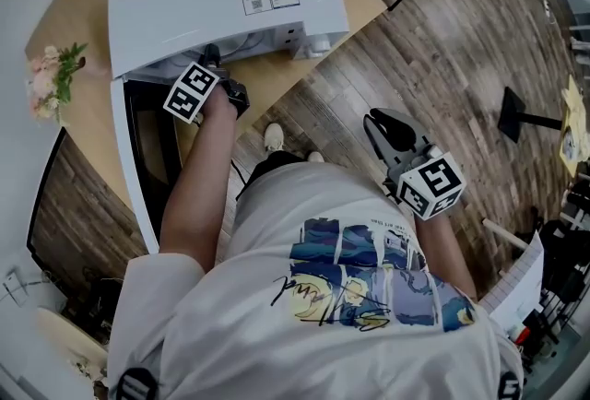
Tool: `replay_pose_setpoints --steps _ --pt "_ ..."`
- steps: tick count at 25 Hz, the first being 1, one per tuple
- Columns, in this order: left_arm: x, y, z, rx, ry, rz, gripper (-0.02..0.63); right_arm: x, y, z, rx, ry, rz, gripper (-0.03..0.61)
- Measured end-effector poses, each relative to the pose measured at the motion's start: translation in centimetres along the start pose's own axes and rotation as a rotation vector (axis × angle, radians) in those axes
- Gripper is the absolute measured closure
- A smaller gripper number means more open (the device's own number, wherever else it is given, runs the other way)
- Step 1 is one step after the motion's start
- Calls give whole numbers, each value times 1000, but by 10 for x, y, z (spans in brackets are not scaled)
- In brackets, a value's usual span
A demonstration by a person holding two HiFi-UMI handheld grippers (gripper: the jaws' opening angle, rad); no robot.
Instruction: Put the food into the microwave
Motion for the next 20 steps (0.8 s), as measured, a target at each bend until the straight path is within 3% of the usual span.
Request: replay_pose_setpoints --steps 7,13,15,20 --pt "-1 -2 -6 328 -136 5 491 -9 3 -5 15 7 -6 534" --pt "4 3 -9 583 -202 0 428 -18 7 -9 14 10 -12 534" --pt "4 5 -9 628 -215 -5 412 -23 8 -10 15 12 -13 534" --pt "1 6 -11 633 -224 -11 397 -36 13 -16 11 16 -15 535"
Point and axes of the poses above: the fingertips, and each gripper's own axes: x forward along the fingers, z to its left, y out of its underside, the point moved 5 cm from there along -x, backward along the fingers, and after that the axes turned 2 degrees about z, right-handed, at the moved point
